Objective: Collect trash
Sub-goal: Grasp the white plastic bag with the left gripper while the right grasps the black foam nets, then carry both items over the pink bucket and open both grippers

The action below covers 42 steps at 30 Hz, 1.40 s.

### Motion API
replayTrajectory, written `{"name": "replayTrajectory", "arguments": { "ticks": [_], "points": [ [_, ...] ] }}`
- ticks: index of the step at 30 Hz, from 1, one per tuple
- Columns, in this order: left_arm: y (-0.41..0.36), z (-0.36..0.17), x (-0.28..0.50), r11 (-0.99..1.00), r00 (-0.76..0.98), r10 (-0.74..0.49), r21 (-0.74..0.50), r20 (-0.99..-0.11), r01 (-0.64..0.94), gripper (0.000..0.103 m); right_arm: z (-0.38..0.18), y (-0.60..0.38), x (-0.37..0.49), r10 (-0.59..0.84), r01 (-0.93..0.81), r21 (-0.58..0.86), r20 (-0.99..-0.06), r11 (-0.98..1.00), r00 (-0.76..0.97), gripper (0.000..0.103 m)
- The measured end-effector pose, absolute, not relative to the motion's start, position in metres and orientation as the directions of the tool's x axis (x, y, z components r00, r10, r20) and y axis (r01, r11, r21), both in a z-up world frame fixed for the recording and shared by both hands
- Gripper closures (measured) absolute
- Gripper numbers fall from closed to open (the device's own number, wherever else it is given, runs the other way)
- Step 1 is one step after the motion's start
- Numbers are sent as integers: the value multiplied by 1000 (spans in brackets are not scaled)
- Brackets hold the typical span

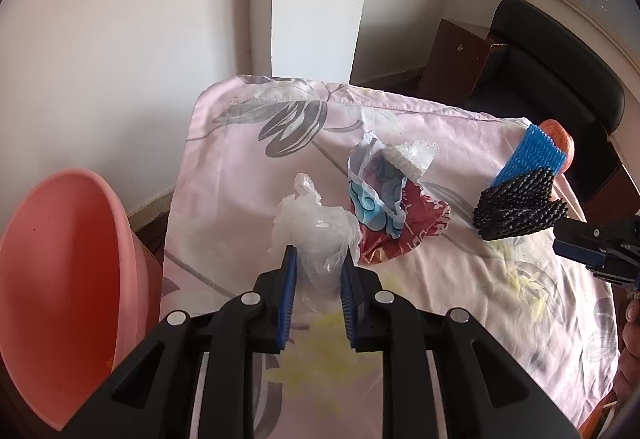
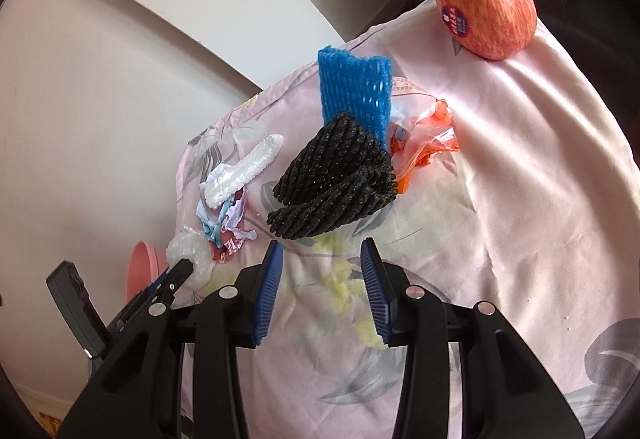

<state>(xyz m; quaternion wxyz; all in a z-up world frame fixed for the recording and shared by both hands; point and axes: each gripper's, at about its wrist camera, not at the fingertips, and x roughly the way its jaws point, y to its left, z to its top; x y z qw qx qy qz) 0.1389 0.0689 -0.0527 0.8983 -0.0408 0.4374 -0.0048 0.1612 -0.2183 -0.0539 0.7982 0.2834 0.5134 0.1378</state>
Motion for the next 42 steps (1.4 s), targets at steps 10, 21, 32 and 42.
{"name": "replayTrajectory", "arguments": {
  "ticks": [10,21,32,42],
  "points": [
    [69,-36,107,994,655,-84,-111,-751,0,85,-65,-234,181,508,228,644,-735,730,450,51],
    [70,-40,92,992,644,-96,-127,-759,-1,85,-70,-225,184,434,227,578,-771,783,467,85],
    [79,-30,82,989,672,-89,-147,-735,-30,85,-30,-214,151,335,66,445,-756,893,562,90],
    [100,-17,69,981,699,-26,-153,-715,-119,85,12,-150,120,302,-165,260,-684,951,664,90]
  ]
}}
